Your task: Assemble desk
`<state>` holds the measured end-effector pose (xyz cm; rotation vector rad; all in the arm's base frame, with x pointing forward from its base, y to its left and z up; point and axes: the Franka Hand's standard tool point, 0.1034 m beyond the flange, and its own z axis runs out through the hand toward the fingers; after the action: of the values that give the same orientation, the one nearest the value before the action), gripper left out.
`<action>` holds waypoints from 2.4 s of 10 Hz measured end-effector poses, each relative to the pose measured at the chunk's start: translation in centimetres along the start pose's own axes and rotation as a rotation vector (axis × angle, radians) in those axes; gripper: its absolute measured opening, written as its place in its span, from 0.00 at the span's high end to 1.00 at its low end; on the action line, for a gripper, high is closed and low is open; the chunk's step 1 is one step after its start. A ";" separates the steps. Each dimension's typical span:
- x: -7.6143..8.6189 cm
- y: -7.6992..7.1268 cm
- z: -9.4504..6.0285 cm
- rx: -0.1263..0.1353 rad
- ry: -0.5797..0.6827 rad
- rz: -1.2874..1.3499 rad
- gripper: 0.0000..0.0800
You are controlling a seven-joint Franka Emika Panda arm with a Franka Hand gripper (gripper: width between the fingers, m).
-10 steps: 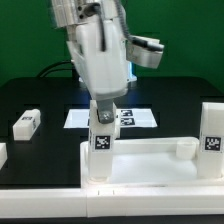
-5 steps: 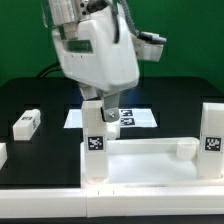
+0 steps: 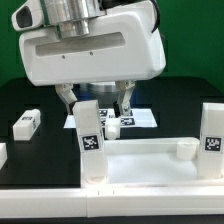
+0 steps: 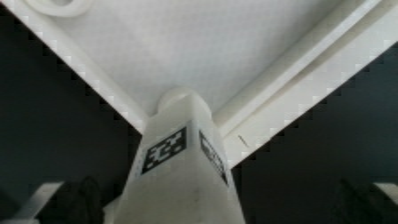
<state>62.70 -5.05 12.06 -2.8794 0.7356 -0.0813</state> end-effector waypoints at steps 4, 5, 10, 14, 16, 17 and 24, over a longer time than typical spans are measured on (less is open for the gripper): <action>0.3 0.1 0.2 -0.020 0.004 -0.219 0.37; 0.3 0.0 0.2 -0.019 0.004 -0.187 0.37; 0.2 0.2 0.4 -0.023 0.010 0.403 0.64; 0.2 0.0 0.6 0.028 0.001 0.902 0.64; 0.2 0.1 0.5 0.014 0.010 0.776 0.64; 0.2 -0.1 0.5 -0.006 0.017 0.521 0.50; 0.3 -0.4 0.2 -0.074 0.006 -0.259 0.19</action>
Offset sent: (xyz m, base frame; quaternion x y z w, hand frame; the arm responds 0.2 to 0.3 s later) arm 0.0000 0.0000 0.0000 0.0000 0.0000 0.0000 1.0000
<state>63.18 -4.81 11.91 -3.0299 0.3700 -0.0965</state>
